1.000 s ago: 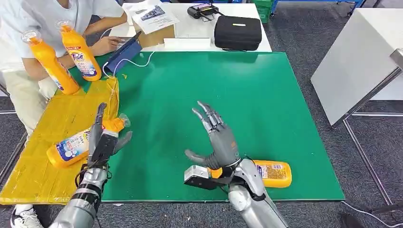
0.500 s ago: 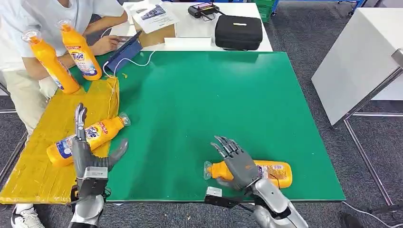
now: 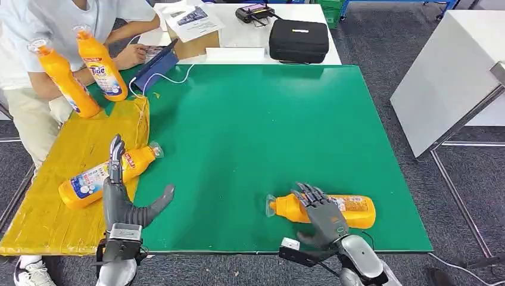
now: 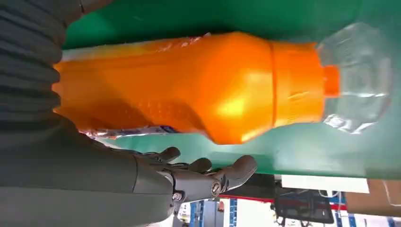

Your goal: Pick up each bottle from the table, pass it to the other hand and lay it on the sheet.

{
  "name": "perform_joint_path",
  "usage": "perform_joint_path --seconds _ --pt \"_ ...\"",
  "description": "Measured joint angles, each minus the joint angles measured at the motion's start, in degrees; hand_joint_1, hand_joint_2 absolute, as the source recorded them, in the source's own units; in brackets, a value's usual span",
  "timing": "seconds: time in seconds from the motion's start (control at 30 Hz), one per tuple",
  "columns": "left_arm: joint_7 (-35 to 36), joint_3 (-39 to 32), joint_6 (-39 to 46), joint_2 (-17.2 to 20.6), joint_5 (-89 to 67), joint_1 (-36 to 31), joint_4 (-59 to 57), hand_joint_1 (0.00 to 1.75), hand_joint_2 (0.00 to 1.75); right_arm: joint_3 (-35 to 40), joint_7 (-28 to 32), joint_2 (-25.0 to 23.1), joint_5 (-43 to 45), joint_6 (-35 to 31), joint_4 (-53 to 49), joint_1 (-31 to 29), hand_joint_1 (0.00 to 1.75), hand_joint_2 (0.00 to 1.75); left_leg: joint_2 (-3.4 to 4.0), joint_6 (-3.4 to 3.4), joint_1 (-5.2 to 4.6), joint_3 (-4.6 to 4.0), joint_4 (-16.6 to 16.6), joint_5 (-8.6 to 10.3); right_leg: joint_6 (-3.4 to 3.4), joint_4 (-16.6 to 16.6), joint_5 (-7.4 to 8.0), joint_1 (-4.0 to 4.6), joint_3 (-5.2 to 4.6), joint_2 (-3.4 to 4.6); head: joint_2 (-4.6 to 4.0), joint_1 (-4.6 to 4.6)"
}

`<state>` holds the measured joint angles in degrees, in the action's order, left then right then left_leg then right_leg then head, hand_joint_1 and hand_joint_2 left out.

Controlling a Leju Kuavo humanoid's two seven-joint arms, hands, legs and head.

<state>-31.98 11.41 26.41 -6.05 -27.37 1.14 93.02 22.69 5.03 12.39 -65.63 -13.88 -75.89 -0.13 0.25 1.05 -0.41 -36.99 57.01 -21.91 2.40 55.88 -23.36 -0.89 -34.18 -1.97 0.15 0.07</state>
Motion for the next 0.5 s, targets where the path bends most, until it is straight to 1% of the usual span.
perform_joint_path --seconds 0.5 --pt "0.8 0.4 -1.2 -0.1 1.0 1.2 0.5 0.00 1.75 -4.7 -6.9 1.4 -6.3 0.7 -2.9 2.3 0.00 1.75 -0.03 0.01 -0.02 0.09 0.0 0.00 0.01 0.0 0.00 -0.04 0.08 0.00 0.00 0.00"
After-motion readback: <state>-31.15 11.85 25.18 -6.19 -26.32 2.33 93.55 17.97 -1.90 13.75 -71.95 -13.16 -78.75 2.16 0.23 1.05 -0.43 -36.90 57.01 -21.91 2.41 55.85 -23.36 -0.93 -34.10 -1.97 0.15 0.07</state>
